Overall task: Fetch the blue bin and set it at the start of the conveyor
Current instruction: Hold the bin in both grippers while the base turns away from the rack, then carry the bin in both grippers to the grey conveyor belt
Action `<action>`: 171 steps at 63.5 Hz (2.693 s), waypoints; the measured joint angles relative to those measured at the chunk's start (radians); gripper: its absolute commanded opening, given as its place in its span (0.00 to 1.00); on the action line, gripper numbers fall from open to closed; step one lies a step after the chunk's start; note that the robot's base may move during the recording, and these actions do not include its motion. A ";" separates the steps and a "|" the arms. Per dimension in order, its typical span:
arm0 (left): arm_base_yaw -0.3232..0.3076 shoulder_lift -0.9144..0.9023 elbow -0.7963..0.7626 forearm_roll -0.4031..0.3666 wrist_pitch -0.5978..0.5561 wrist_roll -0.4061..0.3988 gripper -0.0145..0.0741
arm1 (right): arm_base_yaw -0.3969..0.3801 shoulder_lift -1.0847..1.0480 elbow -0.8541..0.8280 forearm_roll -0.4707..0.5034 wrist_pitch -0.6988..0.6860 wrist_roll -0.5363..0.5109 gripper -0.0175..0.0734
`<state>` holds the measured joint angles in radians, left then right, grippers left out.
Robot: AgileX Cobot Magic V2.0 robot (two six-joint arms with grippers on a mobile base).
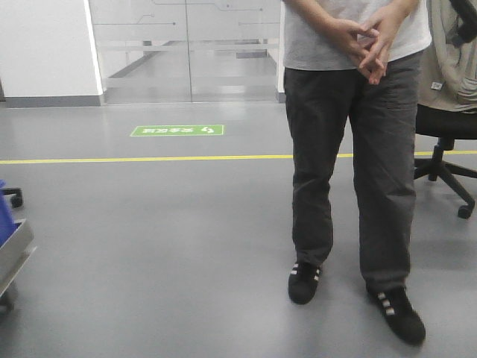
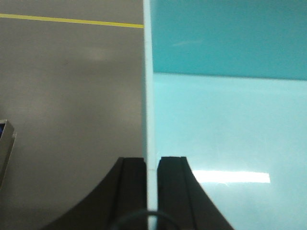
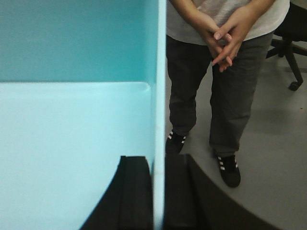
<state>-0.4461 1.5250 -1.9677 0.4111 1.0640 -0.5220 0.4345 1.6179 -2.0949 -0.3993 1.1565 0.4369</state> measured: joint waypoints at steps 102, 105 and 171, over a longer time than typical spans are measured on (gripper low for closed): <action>0.000 0.005 0.000 0.056 -0.002 -0.001 0.04 | 0.000 0.025 0.000 0.007 -0.021 0.002 0.01; 0.000 0.005 0.000 0.056 -0.002 -0.001 0.04 | 0.000 0.025 0.000 0.007 -0.021 0.002 0.01; 0.000 0.007 0.000 0.056 -0.006 -0.001 0.04 | 0.000 0.025 0.000 0.007 -0.021 0.001 0.01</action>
<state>-0.4461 1.5323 -1.9677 0.4672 1.0582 -0.5228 0.4345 1.6430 -2.0949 -0.3918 1.1351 0.4384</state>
